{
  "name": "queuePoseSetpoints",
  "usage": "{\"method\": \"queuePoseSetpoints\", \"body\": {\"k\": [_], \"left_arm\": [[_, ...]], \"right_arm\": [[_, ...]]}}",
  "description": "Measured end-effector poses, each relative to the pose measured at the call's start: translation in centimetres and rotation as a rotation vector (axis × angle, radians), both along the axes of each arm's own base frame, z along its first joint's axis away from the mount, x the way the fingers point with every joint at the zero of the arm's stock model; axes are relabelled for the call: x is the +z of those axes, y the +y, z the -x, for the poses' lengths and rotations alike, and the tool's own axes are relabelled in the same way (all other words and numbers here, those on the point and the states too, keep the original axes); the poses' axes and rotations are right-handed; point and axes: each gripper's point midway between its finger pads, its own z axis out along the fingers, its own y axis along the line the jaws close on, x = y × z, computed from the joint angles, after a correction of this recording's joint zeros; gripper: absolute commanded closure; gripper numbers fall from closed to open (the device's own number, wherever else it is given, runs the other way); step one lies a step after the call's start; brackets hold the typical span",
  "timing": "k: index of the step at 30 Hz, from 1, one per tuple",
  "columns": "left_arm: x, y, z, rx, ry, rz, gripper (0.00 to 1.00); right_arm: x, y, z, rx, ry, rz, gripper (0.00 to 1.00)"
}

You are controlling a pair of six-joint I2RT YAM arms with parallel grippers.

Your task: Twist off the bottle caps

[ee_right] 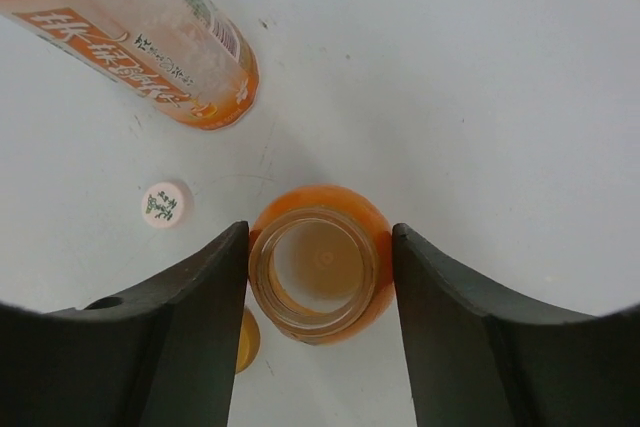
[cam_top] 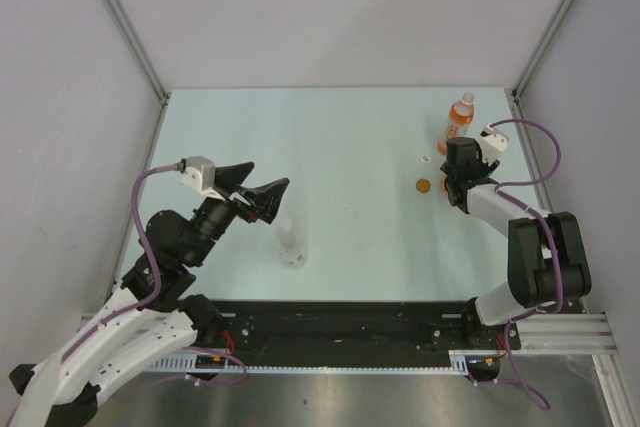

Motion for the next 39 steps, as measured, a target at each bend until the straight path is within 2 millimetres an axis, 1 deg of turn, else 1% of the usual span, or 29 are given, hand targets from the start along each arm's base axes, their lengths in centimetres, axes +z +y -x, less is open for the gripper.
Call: {"method": "queuePoseSetpoints", "body": {"k": [3,8,10,11,16,20,26,30,33,35,37,39], "left_arm": [[0.0,-0.1,0.1,-0.005,0.0,0.002,0.01],[0.0,-0.3,0.2,-0.019,0.001,0.005,0.01],[0.0,-0.3,0.2,-0.02,0.002,0.005,0.01],[0.1,-0.3,0.2,-0.022,0.001,0.006,0.01],[0.0,-0.4,0.3,-0.028,0.001,0.005,0.01],[0.1,-0.4,0.3,-0.031,0.001,0.005,0.01],[0.0,-0.6,0.4,-0.039,0.0,0.004,0.01],[0.0,-0.6,0.4,-0.04,0.0,0.003,0.01],[0.0,-0.5,0.4,-0.038,0.0,0.003,0.0],[0.0,-0.4,0.3,-0.026,0.0,0.003,0.0],[0.0,0.0,0.0,-0.002,0.004,0.002,0.0],[0.3,0.7,-0.4,0.046,0.008,0.002,0.0]], "right_arm": [[0.0,-0.2,0.2,-0.012,0.001,-0.001,0.32],[-0.6,-0.3,0.8,-0.018,0.035,-0.004,0.28],[-0.6,-0.3,0.9,-0.017,0.041,-0.002,0.25],[-0.6,-0.1,1.0,-0.013,0.042,-0.002,0.22],[0.0,0.3,1.2,-0.002,0.035,0.002,0.15],[0.4,0.8,1.3,0.01,0.033,0.002,0.07],[1.4,1.4,1.7,0.027,0.03,0.003,0.03],[3.6,1.8,2.1,0.037,-0.005,0.0,0.0],[6.3,2.6,2.5,0.058,-0.056,-0.005,0.0],[7.9,3.4,3.0,0.085,-0.082,-0.005,0.0],[9.6,4.7,3.9,0.124,-0.105,0.0,0.01],[11.4,6.8,5.1,0.195,-0.129,0.013,0.01]]}}
